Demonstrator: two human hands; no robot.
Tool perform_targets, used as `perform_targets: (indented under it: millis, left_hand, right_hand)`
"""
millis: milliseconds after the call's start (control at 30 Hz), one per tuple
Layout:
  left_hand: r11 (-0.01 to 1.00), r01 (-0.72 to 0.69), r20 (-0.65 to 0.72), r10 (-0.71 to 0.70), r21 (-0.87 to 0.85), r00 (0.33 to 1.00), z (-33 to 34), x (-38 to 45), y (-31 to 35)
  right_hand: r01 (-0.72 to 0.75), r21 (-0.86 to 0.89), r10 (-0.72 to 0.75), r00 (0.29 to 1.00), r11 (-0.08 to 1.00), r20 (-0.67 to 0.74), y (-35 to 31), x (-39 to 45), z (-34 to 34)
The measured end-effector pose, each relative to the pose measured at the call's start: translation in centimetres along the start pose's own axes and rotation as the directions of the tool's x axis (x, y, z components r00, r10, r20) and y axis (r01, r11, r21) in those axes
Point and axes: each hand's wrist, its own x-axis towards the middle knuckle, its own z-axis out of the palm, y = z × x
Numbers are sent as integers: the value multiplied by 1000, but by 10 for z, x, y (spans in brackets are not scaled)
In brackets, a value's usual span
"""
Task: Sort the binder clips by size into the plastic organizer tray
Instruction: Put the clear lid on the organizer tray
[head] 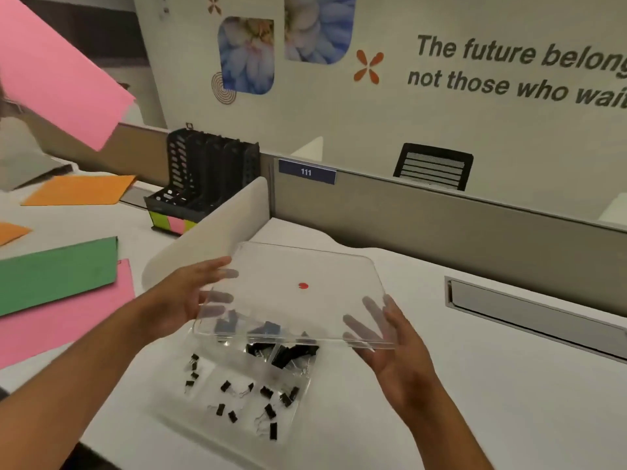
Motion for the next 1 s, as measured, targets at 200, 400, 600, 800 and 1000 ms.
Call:
perform_targets:
  millis: [200,400,600,800,1000]
  left_hand:
    - [995,-7,-286,34,95,958,-18,-58,-63]
    - [852,84,-395,150,516,906,-38,-69,-114]
    - [775,62,-378,236,630,895,-62,-37,-147]
    - [693,-36,-283,341,720,897,-70,-6,-172]
    - [739,-29,-276,287,673,917,-70,6,-189]
  right_hand:
    - [-6,-585,-39,997,811,-64,68,-47,-13]
    - [-60,-760,51,998,647,-35,130,-71,-13]
    - [-104,-842,75,994,529,-75,172,-57,-1]
    - [-200,-854,7,974,481,-225,187,-40,13]
    - [-205,-880,-116,954,429,-278,203,-38,16]
